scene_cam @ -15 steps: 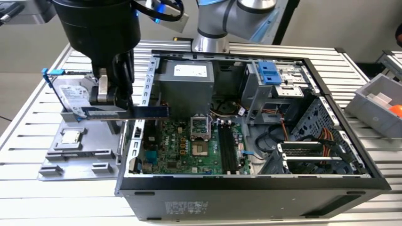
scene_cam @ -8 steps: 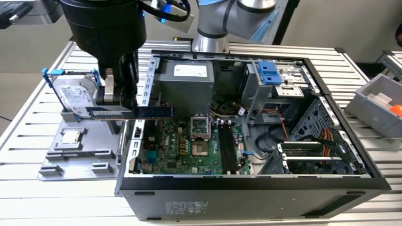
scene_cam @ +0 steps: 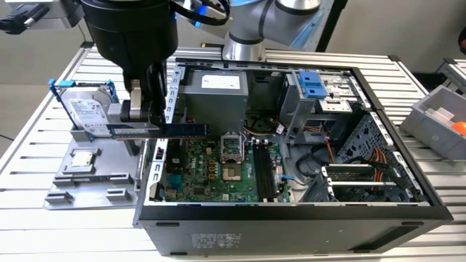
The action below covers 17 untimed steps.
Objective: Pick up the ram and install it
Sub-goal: 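Pick up the ram and move it above insertion slot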
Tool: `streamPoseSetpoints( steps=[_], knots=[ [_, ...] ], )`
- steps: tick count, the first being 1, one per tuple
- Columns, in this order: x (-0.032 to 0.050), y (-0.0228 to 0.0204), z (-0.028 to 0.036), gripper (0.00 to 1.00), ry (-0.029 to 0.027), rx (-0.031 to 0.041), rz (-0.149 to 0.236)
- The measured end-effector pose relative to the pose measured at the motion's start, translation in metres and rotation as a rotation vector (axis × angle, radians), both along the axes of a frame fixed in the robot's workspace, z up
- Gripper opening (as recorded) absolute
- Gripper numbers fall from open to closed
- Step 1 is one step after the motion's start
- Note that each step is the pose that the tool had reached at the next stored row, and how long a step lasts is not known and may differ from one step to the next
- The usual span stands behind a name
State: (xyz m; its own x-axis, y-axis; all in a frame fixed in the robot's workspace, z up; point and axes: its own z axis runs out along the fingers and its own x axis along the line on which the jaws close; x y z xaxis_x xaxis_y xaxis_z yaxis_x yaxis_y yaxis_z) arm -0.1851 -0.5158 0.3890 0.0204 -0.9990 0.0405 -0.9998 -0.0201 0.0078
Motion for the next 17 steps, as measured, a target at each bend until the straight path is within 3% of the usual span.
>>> streamPoseSetpoints(
  steps=[17],
  knots=[
    [0.0195, 0.0000, 0.0000, 0.00, 0.0000, 0.0000, 0.000]
  ],
)
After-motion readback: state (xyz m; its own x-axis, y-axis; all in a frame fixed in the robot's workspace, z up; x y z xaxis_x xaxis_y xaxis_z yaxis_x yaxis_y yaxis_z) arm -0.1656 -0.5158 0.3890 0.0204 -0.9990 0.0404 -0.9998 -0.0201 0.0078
